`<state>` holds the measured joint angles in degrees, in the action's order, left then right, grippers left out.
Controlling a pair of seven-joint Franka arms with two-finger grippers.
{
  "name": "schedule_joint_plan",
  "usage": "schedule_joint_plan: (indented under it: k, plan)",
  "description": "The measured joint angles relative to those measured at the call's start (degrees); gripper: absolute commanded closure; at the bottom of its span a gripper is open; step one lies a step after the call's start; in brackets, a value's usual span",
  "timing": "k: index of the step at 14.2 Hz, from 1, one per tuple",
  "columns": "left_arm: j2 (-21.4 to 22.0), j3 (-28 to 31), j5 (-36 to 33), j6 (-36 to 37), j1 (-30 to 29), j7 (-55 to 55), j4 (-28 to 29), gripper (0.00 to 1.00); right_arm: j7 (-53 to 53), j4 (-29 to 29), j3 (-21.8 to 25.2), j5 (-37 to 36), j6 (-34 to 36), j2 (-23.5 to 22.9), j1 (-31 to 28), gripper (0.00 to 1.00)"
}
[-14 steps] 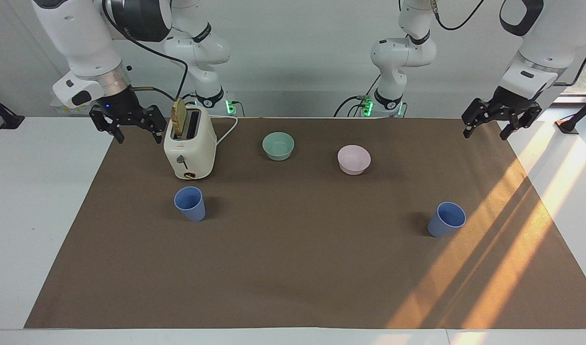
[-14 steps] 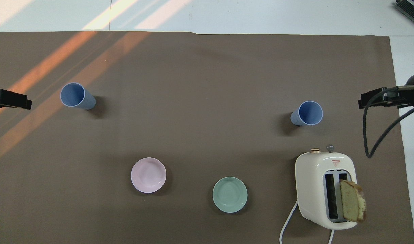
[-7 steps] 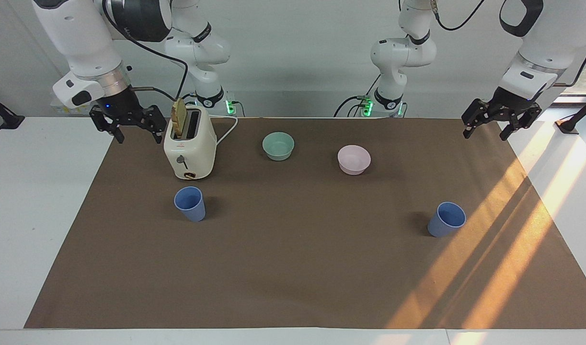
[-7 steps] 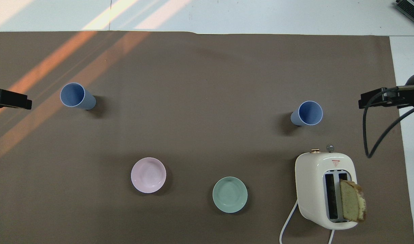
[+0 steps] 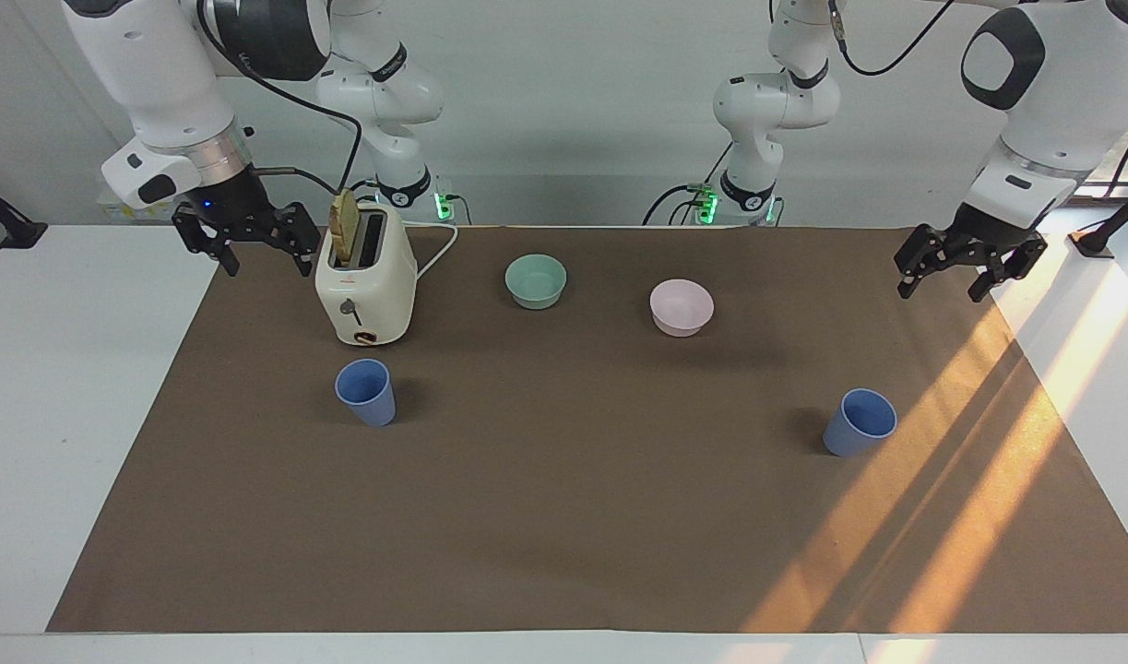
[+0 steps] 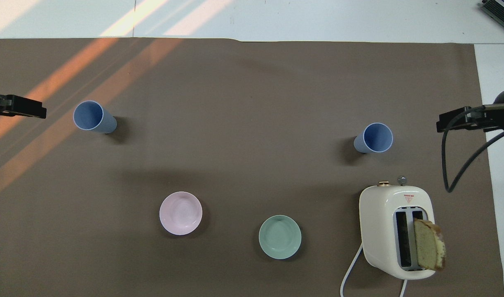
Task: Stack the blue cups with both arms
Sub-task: 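Reach the left gripper to the nearby blue cup and grasp it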
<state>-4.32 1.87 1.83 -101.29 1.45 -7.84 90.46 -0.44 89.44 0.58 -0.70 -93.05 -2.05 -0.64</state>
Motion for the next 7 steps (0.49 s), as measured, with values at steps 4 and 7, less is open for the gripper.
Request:
schedule_joint_plan:
  k: [4,7]
  plan:
    - [-4.3,0.0,0.0,-4.1,-0.9,-2.1,0.4,0.00,0.0,0.0,0.0,0.0,0.0,0.0,0.0,0.00]
    - [-7.3,0.0,0.0,-7.8,-1.1,-3.8,2.0,0.00,0.0,0.0,0.0,0.0,0.0,0.0,0.0,0.00]
